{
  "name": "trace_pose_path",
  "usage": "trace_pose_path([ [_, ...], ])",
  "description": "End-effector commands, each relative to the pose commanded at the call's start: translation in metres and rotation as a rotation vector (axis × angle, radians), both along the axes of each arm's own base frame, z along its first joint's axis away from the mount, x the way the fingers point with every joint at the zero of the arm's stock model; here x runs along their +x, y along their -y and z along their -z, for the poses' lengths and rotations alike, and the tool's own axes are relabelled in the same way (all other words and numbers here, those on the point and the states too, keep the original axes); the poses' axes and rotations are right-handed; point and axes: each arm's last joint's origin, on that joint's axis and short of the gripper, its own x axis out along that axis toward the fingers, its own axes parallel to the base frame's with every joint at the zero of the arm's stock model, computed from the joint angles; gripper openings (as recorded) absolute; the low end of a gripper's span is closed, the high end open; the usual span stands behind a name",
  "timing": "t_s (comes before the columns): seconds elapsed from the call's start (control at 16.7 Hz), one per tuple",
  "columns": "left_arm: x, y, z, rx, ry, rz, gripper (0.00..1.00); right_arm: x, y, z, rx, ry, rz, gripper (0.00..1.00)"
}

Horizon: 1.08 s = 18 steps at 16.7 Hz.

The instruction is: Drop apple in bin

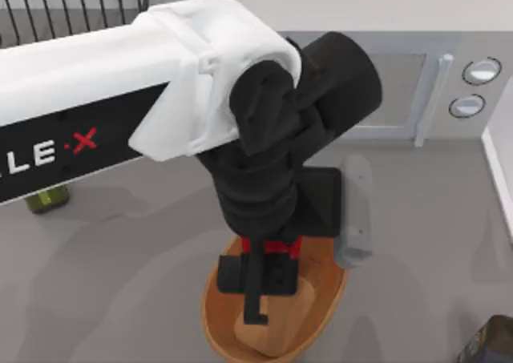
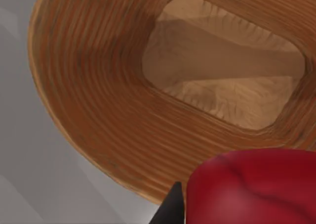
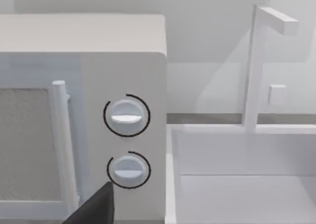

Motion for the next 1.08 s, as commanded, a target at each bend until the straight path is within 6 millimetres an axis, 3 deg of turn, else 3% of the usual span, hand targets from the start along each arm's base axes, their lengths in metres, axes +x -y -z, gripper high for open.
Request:
trace_pose_path([
  [0.6,0.005,0.007,0.059,0.002,0.003,0.001,0.00,0.000,0.000,0.000,0.000,0.000,0.000,1.00],
  [0.84,0.005,0.007,0.061,0.002,0.000,0.004,0.00,0.000,0.000,0.000,0.000,0.000,0.000,1.00],
  [1.08,0.005,0.007,0.061,0.002,0.000,0.004,0.30,0.000,0.000,0.000,0.000,0.000,0.000,1.00],
])
